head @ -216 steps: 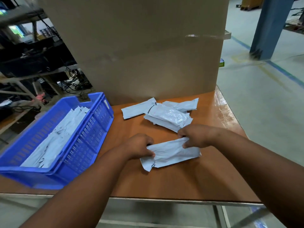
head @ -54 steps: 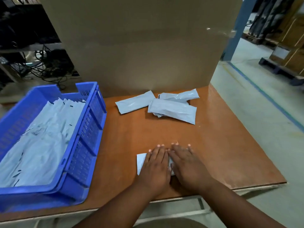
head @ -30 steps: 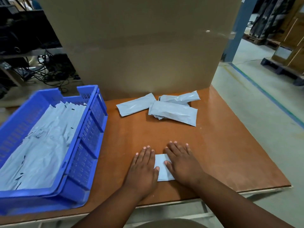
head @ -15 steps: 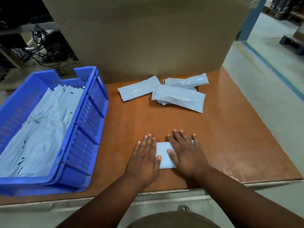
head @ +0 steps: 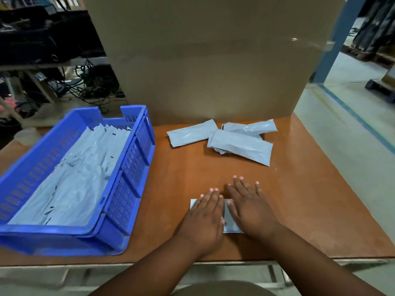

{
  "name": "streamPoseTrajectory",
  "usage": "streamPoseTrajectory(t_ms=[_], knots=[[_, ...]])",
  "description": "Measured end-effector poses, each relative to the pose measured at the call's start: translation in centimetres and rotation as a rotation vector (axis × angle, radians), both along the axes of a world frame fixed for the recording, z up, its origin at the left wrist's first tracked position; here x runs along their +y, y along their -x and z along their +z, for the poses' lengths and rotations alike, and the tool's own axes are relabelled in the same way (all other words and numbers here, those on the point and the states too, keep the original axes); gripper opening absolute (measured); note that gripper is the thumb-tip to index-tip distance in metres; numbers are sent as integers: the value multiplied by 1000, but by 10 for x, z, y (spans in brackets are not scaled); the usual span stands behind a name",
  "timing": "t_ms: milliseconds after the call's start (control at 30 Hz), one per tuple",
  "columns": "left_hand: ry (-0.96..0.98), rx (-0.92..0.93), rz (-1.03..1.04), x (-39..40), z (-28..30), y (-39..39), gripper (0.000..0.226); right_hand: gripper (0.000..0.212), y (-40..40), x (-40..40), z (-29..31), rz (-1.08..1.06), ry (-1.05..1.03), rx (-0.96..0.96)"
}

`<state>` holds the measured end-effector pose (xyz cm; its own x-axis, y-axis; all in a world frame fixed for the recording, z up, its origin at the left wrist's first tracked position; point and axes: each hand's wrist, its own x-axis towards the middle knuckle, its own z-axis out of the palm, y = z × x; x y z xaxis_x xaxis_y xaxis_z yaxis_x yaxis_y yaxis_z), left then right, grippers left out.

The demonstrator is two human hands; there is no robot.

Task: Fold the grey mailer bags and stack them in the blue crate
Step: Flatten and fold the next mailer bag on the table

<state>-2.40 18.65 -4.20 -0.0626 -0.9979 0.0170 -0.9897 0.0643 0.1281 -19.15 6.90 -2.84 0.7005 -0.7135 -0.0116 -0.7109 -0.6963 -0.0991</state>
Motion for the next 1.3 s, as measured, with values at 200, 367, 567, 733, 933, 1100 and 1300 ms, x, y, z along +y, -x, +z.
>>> streamPoseTrajectory(t_ms=[200, 367, 567, 733, 933, 1100, 1300], knots=[[-1, -34, -54, -47, -8, 33, 69, 73, 45, -16, -23, -56, -27, 35], [-36, -26, -9, -54, -35, 42, 67, 70, 49, -12, -43, -55, -25, 67], [-50, -26, -13, -56, -37, 41, 68, 70, 49, -12, -49, -55, -22, 48], [-76, -23, -14, -55, -37, 38, 69, 69, 49, -12, -50, -51, -28, 36], [-91, -19, -17, -40, -23, 25, 71, 72, 49, -15, -41, -59, -72, 42], [-24, -58, 50, -20, -7, -2, 72, 69, 25, -3, -16, 17, 10, -44], [-60, -22, 69, -12, -23, -9, 68, 66, -15, 18, -31, 145, -28, 22]])
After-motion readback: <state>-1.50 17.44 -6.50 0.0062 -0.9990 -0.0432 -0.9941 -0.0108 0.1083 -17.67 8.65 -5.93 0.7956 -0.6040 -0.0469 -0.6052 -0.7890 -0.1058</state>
